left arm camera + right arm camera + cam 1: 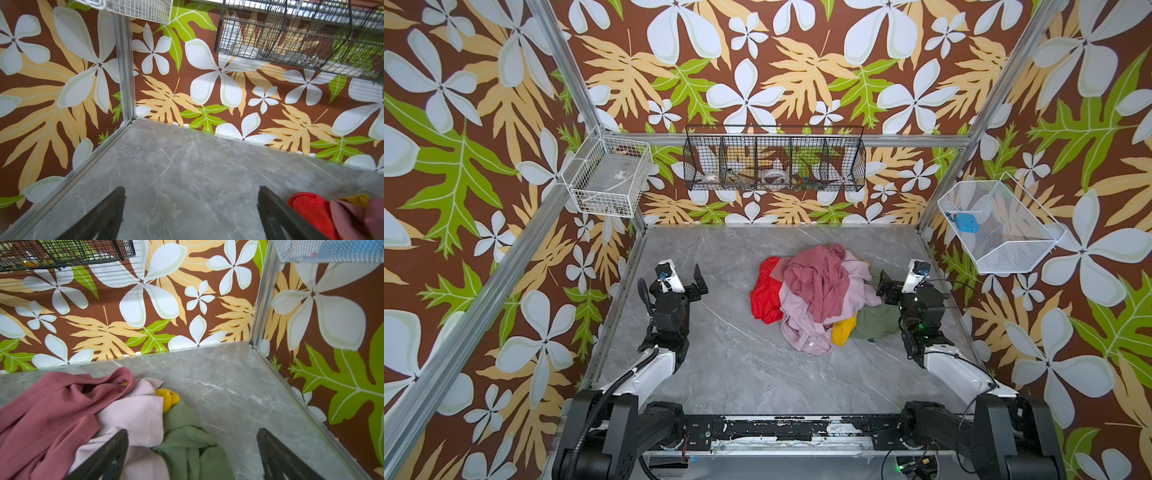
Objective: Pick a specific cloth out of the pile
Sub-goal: 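Reach the right gripper down to the olive green cloth at the pile's edge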
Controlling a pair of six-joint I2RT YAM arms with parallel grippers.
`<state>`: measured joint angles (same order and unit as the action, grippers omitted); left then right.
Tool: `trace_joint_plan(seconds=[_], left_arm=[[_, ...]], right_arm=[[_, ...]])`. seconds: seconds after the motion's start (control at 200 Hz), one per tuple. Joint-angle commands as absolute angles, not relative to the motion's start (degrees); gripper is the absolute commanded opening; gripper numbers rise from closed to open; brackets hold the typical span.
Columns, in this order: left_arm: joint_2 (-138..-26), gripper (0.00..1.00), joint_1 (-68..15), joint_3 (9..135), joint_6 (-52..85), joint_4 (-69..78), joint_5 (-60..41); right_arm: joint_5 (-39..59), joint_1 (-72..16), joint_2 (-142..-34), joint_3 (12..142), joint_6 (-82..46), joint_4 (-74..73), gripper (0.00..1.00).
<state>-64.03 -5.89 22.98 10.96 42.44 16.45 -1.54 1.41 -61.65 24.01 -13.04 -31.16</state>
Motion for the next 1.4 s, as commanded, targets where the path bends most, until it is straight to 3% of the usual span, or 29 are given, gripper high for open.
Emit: trace_joint_plan(seconds=[0.0, 0.14, 0.34, 0.445, 0.616, 0.831, 1.081, 1.311, 1.396], left_arm=[[-61.7, 1.00, -5.9, 23.1, 19.6, 33.3, 14.2], [-60.3, 1.00, -7.2, 22.9, 23.0, 31.9, 12.8], [-58.4, 1.00, -9.7, 21.4, 23.2, 30.1, 13.5], [-57.6, 1.00, -10.6, 20.7, 22.2, 29.6, 12.8], [-58.2, 1.00, -13.5, 21.3, 20.2, 28.1, 11.6], [-59.0, 1.00, -15.6, 21.5, 19.2, 27.9, 11.7], [-61.5, 1.00, -16.9, 23.1, 17.9, 27.1, 10.9], [-63.1, 1.00, -19.1, 24.6, 17.9, 25.8, 12.7], [-63.6, 1.00, -19.2, 24.7, 18.2, 25.8, 12.8]], right_arm=[[0.2, 1.5, -57.3, 23.6, -21.8, -20.6, 0.98], [6.1, 3.4, -54.8, 23.6, -29.9, -14.1, 0.98], [13.3, 10.9, -54.4, 22.0, -36.2, -6.4, 0.90], [20.3, 16.3, -55.9, 20.4, -39.3, -6.4, 0.83], [26.1, 16.3, -59.7, 21.2, -38.0, -2.6, 0.69], [23.9, 14.1, -59.5, 20.8, -37.3, 2.2, 0.67], [19.7, 9.4, -70.1, 25.8, -35.8, 3.3, 0.62], [18.3, 9.3, -76.0, 27.1, -36.6, 1.3, 0.43], [17.9, 9.3, -75.9, 26.2, -36.7, -0.5, 0.25]])
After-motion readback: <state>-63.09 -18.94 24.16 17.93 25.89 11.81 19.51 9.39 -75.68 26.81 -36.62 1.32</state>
